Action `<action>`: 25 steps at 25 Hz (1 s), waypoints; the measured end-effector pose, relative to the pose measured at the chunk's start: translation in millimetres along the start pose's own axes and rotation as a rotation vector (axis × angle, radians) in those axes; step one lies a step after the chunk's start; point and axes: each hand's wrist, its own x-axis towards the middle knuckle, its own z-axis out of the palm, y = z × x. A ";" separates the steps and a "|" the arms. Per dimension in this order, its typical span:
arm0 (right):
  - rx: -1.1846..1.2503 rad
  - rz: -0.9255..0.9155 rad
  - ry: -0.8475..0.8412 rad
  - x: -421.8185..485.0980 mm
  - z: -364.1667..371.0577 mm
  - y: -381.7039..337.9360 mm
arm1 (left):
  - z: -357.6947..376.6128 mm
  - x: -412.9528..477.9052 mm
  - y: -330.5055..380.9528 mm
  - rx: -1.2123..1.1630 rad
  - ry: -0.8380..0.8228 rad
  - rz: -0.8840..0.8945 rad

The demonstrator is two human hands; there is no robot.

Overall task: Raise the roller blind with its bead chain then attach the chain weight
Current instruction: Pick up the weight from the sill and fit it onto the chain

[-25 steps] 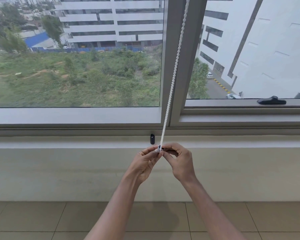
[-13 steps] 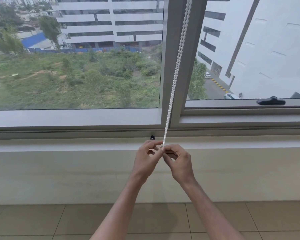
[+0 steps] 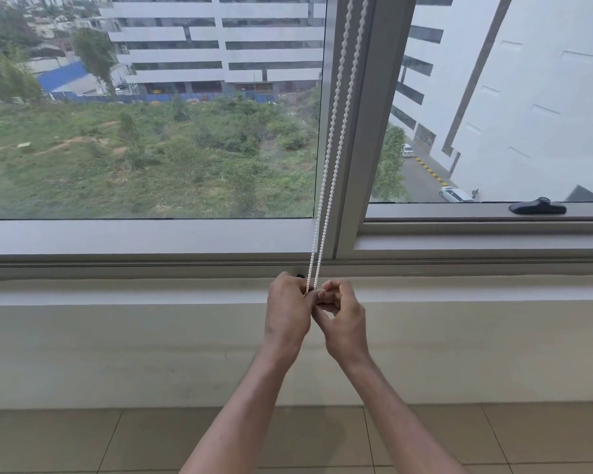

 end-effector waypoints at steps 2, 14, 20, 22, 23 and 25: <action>0.014 0.011 -0.015 6.1 5.6 0.1 | -4.4 6.8 1.3 0.049 0.001 0.004; -0.204 0.287 0.045 35.4 26.5 50.3 | -50.0 54.7 -22.2 0.197 0.072 -0.045; -0.302 0.304 -0.033 58.9 49.1 55.6 | -55.9 59.2 -29.0 0.155 0.072 -0.056; -0.311 0.296 -0.041 66.2 54.9 53.4 | -55.9 60.4 -29.2 0.129 0.078 -0.079; -0.322 0.296 -0.045 69.1 57.2 53.0 | -56.0 60.6 -28.9 0.124 0.081 -0.087; -0.357 0.298 -0.051 73.5 60.5 53.8 | -56.1 60.9 -28.1 0.112 0.076 -0.102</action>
